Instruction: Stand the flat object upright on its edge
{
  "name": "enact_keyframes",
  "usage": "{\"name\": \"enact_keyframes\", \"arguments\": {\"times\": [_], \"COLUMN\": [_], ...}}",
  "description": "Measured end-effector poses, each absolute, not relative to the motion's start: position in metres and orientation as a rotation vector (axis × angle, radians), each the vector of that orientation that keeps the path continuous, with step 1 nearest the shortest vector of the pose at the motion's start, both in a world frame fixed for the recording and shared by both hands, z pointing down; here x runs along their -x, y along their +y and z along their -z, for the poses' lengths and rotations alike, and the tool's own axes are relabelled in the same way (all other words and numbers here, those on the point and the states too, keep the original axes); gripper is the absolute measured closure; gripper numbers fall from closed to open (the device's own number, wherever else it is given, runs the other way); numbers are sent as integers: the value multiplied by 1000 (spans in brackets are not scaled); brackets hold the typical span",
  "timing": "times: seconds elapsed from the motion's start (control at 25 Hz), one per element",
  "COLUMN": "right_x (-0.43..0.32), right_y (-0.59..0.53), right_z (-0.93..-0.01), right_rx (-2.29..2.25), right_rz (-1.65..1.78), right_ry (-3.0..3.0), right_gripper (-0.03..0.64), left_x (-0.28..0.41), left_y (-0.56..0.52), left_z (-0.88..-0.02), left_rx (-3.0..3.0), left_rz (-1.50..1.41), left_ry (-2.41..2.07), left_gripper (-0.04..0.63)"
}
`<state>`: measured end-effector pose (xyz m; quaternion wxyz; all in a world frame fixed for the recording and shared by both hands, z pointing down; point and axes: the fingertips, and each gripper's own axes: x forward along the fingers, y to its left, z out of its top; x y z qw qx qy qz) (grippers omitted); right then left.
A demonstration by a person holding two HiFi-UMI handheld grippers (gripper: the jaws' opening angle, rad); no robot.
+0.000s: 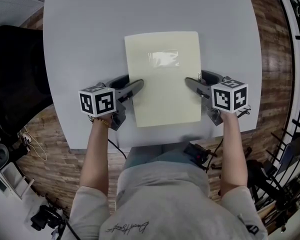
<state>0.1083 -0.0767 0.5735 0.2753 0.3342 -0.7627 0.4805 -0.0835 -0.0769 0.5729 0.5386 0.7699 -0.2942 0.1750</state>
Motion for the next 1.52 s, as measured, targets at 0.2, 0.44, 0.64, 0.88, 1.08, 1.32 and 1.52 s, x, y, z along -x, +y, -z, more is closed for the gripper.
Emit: {"name": "enact_keyframes", "arguments": {"times": [0.2,0.44,0.64,0.88,1.08,1.32,1.52], "right_x": [-107,-105,-106,-106,-103,-99,-98], "right_y": [-77,-79,-81,-84,-90,-101,-112], "right_z": [-571,-567,-561,-552,-542,-525,-513], "right_rx": [-926,-944,-956,-974,-993,-1003,-1006], "right_rz": [-1294,-1293,-1284,-1261,-1249,-1208,-1159], "right_ry": [-2039,-2045,-2061,-2078,-2100,-2135,-2164], "right_gripper": [337,339,341,342,342,344,344], "left_x": [84,86,86,86,89,95,94], "left_y": [-79,-80,-85,-88,-94,-101,-110], "left_z": [-570,-566,-557,-547,-538,-523,-510], "left_rx": [-1839,-1847,-1872,-1896,-1911,-1924,-1962], "left_rz": [-420,-401,-397,-397,-378,-338,-328], "left_ry": [-701,-709,-717,-724,-735,-756,-780], "left_gripper": [316,322,324,324,324,324,324]}}
